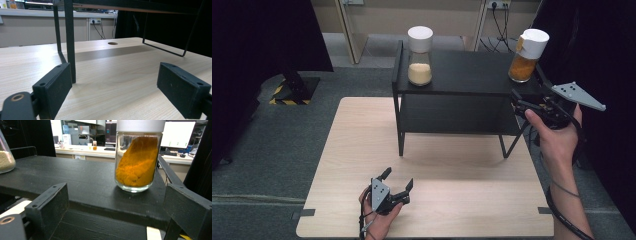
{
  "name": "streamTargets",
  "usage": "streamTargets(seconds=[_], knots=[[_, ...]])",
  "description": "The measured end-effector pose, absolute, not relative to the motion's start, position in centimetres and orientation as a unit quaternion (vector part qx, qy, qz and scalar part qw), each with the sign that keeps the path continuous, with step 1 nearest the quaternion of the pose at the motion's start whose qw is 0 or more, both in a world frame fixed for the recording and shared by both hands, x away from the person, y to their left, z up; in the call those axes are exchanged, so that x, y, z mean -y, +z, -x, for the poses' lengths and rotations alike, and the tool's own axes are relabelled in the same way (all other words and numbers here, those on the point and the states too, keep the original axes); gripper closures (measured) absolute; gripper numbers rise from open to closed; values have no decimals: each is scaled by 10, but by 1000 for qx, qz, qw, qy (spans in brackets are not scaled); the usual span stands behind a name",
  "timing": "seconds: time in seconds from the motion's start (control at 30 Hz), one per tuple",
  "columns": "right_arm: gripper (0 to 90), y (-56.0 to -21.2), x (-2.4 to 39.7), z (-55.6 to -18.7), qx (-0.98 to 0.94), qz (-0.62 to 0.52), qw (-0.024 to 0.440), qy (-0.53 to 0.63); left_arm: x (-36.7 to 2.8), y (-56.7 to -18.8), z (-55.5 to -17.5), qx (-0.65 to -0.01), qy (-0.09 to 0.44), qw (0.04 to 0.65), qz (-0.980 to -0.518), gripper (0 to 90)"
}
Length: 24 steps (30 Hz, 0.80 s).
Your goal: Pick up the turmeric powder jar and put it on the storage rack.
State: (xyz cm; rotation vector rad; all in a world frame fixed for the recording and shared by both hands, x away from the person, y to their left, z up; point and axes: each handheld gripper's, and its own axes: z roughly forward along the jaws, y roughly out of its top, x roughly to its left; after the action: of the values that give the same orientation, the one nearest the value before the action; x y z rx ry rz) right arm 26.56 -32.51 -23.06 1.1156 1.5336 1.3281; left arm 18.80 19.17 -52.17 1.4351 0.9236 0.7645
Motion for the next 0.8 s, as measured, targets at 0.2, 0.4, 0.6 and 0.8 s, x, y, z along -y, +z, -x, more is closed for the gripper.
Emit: streamTargets(seconds=[0.2, 0.4, 0.6, 0.8], knots=[[67, -238, 325, -259, -613, -436, 400, 523, -192, -522, -188, -398, 329, 594, -617, 122], [67, -244, 323, -252, -621, -432, 398, 518, -192, -522, -188, -397, 329, 594, -617, 122], [67, -254, 321, -246, -625, -434, 395, 515, -192, -522, -188, -397, 329, 594, -617, 122], [67, -266, 323, -241, -627, -436, 389, 515, -192, -522, -188, -397, 329, 594, -617, 122]])
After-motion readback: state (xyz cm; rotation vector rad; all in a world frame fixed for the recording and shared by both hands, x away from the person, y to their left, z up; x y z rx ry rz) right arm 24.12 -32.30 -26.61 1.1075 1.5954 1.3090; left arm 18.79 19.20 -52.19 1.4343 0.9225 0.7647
